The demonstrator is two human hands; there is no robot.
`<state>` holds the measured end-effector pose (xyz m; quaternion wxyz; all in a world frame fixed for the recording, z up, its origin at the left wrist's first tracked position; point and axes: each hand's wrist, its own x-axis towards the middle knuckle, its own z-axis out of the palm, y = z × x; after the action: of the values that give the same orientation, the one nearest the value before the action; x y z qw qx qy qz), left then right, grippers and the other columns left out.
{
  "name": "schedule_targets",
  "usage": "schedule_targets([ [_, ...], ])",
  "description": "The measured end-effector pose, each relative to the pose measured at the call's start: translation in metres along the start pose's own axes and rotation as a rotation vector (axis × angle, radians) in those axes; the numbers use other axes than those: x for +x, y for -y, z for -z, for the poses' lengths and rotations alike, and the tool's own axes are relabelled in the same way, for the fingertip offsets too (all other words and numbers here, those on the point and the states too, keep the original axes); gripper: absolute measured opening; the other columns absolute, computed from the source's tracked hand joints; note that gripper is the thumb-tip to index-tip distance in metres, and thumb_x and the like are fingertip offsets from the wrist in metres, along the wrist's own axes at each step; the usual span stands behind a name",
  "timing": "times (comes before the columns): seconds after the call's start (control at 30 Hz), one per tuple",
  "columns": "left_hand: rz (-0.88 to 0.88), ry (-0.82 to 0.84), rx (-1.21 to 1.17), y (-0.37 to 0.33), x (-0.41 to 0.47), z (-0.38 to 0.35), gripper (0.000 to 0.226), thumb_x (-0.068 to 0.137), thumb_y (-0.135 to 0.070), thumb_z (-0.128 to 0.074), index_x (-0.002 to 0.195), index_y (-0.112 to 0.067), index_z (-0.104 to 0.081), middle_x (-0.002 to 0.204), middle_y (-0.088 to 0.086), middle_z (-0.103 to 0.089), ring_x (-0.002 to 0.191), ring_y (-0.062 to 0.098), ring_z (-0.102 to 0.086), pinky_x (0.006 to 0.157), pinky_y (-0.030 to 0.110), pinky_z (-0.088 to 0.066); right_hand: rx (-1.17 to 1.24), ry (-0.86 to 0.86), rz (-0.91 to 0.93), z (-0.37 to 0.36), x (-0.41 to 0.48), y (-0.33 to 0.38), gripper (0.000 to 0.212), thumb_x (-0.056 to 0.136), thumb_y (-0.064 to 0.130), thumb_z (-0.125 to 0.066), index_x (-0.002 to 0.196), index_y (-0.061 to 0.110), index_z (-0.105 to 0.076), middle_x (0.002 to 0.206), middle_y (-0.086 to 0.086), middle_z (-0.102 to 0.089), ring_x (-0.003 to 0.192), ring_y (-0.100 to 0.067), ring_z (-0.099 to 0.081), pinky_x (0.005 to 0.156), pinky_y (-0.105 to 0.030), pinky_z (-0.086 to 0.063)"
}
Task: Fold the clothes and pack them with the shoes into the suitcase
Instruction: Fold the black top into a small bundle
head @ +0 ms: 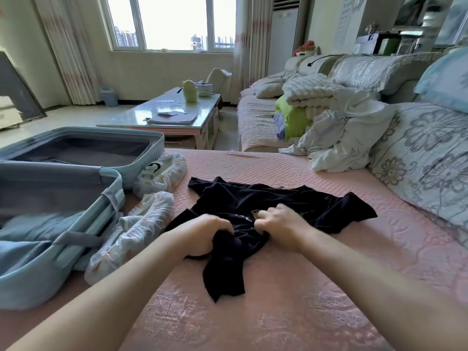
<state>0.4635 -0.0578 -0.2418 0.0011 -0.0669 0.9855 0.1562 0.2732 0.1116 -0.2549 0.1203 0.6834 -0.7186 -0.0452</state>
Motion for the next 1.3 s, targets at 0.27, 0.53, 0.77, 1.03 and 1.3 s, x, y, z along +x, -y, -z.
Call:
schedule_targets([
  [0.27,0.230,-0.019,0.075,0.003,0.017,0.005,0.061,0.081,-0.002,-0.050,0.134,-0.033,-0.050,0.126,0.002,-0.058,0.112,0.025,-0.058,0.091,0.033,-0.050,-0.033,-0.058,-0.501,0.006,-0.029,-0.052,0.043,0.085,0.007,-0.051,0.121,0.029,-0.057,0.117,-0.002,-0.050,0.112,-0.028,-0.049,0.098,-0.041,-0.036],
  [0.53,-0.022,0.183,0.201,-0.021,0.026,-0.001,0.074,0.077,-0.016,-0.061,0.141,-0.050,-0.042,0.146,-0.008,-0.036,0.133,0.017,-0.037,0.108,0.038,-0.038,-0.038,-0.333,-0.026,-0.013,-0.023,-0.016,0.023,0.077,0.006,-0.046,0.098,0.014,-0.051,0.088,-0.010,-0.050,0.066,-0.028,-0.054,0.058,-0.039,-0.048],
  [0.77,0.376,-0.195,-0.045,-0.011,0.026,0.007,0.027,0.089,-0.028,-0.060,0.113,-0.019,-0.051,0.110,0.005,-0.059,0.102,0.028,-0.058,0.076,0.031,-0.042,0.017,0.111,-0.152,-0.026,-0.020,-0.015,0.073,0.082,0.024,-0.057,0.152,0.023,-0.034,0.153,-0.013,-0.036,0.135,-0.030,-0.045,0.110,-0.047,-0.033],
  [1.03,0.408,-0.232,-0.288,-0.012,0.026,0.012,0.020,0.098,-0.035,-0.053,0.116,-0.026,-0.049,0.102,-0.002,-0.058,0.092,0.018,-0.052,0.077,0.028,-0.036,0.314,-0.116,-0.264,-0.033,0.003,-0.001,0.036,0.090,0.025,-0.062,0.126,0.027,-0.069,0.143,-0.006,-0.049,0.132,-0.029,-0.043,0.111,-0.043,-0.025],
  [1.3,0.238,0.273,-0.781,-0.034,0.025,0.023,0.016,0.092,-0.015,-0.068,0.107,-0.018,-0.069,0.099,-0.003,-0.073,0.093,0.015,-0.067,0.085,0.027,-0.052,0.955,0.239,-0.421,0.023,-0.021,-0.034,0.013,0.075,0.024,-0.064,0.081,0.015,-0.071,0.074,0.002,-0.067,0.074,-0.016,-0.061,0.072,-0.034,-0.049],
])
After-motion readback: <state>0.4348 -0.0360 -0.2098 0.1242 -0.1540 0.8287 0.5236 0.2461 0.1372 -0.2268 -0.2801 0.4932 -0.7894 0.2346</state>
